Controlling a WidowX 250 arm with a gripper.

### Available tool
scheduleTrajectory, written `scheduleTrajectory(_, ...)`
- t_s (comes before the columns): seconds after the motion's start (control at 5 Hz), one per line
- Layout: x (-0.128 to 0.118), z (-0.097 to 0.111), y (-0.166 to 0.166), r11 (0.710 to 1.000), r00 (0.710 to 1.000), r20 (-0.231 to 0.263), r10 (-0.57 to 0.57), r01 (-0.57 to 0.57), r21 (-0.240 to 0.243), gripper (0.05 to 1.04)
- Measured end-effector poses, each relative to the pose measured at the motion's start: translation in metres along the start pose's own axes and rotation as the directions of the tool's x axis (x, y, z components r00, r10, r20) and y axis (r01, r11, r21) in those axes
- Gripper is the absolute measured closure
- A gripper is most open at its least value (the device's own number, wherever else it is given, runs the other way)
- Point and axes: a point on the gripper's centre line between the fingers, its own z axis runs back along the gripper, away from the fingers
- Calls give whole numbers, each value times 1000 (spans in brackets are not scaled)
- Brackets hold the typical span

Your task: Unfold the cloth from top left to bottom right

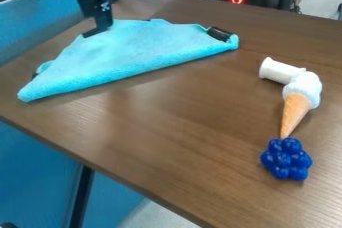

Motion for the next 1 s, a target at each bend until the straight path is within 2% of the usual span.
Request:
scheduleTrajectory(0.2, 6, 13, 10, 999, 999, 28, 21, -22, 48, 83)
scheduleTrajectory(0.4, 12, 13, 19, 998, 999, 26, 43, -44, 48, 83)
scheduleTrajectory(0.6, 13, 9, 27, 997, 999, 7, 44, -45, 67, 83)
scheduleTrajectory(0.8, 9, -5, 33, 995, 998, -39, 48, -44, 84, 83)
scheduleTrajectory(1.0, 6, -12, 36, 994, 998, -58, 30, -24, 107, 83)
